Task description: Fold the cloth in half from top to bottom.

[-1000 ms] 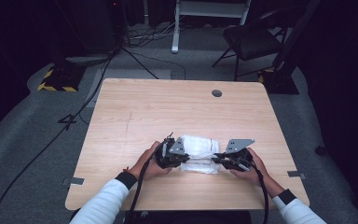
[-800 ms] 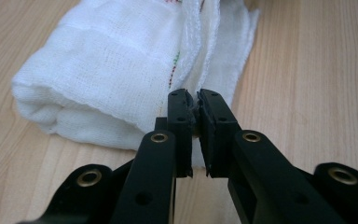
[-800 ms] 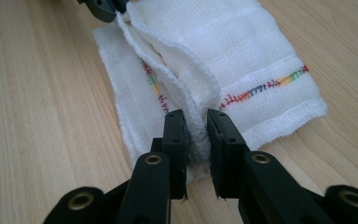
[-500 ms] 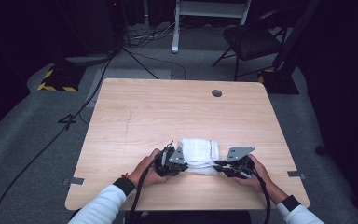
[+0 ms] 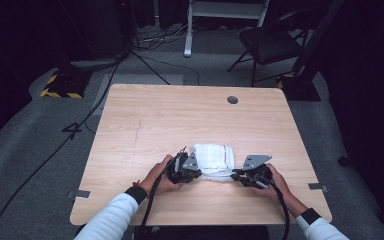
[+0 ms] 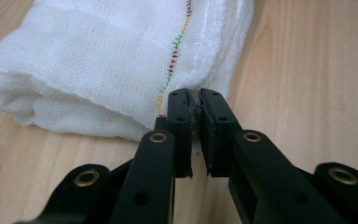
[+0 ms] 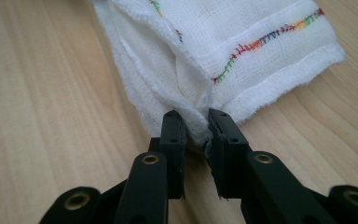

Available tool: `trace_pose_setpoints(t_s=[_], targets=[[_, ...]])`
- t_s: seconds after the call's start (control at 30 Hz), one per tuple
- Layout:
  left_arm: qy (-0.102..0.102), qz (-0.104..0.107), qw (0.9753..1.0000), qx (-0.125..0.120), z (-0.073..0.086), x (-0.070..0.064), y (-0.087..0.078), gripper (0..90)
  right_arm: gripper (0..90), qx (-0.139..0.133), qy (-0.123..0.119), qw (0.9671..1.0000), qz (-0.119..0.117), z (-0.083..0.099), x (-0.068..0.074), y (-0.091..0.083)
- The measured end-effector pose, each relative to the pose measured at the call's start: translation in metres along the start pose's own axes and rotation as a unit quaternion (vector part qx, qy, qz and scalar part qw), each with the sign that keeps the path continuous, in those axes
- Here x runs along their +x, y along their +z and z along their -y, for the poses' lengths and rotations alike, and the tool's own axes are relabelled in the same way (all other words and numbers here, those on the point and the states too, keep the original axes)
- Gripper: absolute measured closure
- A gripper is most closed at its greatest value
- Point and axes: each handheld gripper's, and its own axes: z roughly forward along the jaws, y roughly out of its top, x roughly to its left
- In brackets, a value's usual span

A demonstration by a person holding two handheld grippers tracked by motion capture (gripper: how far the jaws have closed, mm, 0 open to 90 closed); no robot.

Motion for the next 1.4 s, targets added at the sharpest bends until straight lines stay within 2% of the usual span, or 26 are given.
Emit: trace_pose_setpoints(t_s=[0.13,0.2,0.23,0.27,0.33,0.43,0.6,0.73,0.77,0.87,0.93,0.97,1.07,1.17,1.4], targets=[[-0.002,-0.016,0.9999,0.004,-0.003,0.011,0.004,82.6,77.1,0.000,0.004,0.9999,0.011,-0.004,-0.008,0.005],[-0.012,-0.027,0.9995,0.005,-0.005,0.018,0.006,81.8,77.1,-0.001,0.006,0.9999,0.015,-0.007,-0.013,0.008],[-0.026,-0.027,0.9993,0.000,-0.005,0.026,0.008,81.1,77.0,-0.002,0.013,0.9997,0.020,-0.010,-0.020,0.012],[-0.026,-0.027,0.9993,0.000,-0.005,0.026,0.008,80.6,77.0,-0.002,0.013,0.9997,0.020,-0.010,-0.020,0.012],[-0.027,-0.033,0.9991,-0.006,-0.004,0.031,0.009,78.7,75.0,-0.003,0.025,0.9995,0.020,-0.013,-0.029,0.016],[-0.032,-0.009,0.9994,-0.013,0.000,0.033,0.006,70.0,73.1,-0.002,0.023,0.9997,0.010,-0.012,-0.030,0.014],[-0.035,0.013,0.9991,-0.019,0.005,0.031,-0.006,66.5,66.0,-0.015,0.021,0.9996,0.004,-0.011,-0.029,0.002],[-0.037,0.021,0.9987,-0.029,0.007,0.027,-0.016,65.6,62.1,-0.024,0.026,0.9994,0.000,-0.010,-0.027,-0.005],[-0.037,0.019,0.9987,-0.031,0.007,0.025,-0.019,63.1,58.4,-0.027,0.026,0.9993,-0.001,-0.009,-0.026,-0.010],[-0.032,0.009,0.9990,-0.030,0.008,0.018,-0.028,60.7,55.7,-0.029,0.031,0.9991,0.002,-0.009,-0.025,-0.014],[-0.035,0.001,0.9989,-0.030,0.010,0.014,-0.033,54.5,50.5,-0.029,0.028,0.9991,0.013,-0.009,-0.024,-0.019],[-0.037,-0.001,0.9988,-0.030,0.011,0.012,-0.035,54.5,50.5,-0.029,0.028,0.9991,0.013,-0.009,-0.024,-0.019],[-0.045,-0.010,0.9987,-0.022,0.015,0.006,-0.042,46.7,46.6,-0.024,0.028,0.9991,0.019,-0.008,-0.021,-0.024],[-0.052,-0.026,0.9982,-0.016,0.021,0.001,-0.049,36.6,43.2,-0.017,0.020,0.9991,0.033,-0.004,-0.017,-0.032],[-0.067,-0.065,0.9956,0.000,0.038,-0.007,-0.063,26.1,36.6,-0.004,0.022,0.9983,0.055,0.005,-0.016,-0.040]])
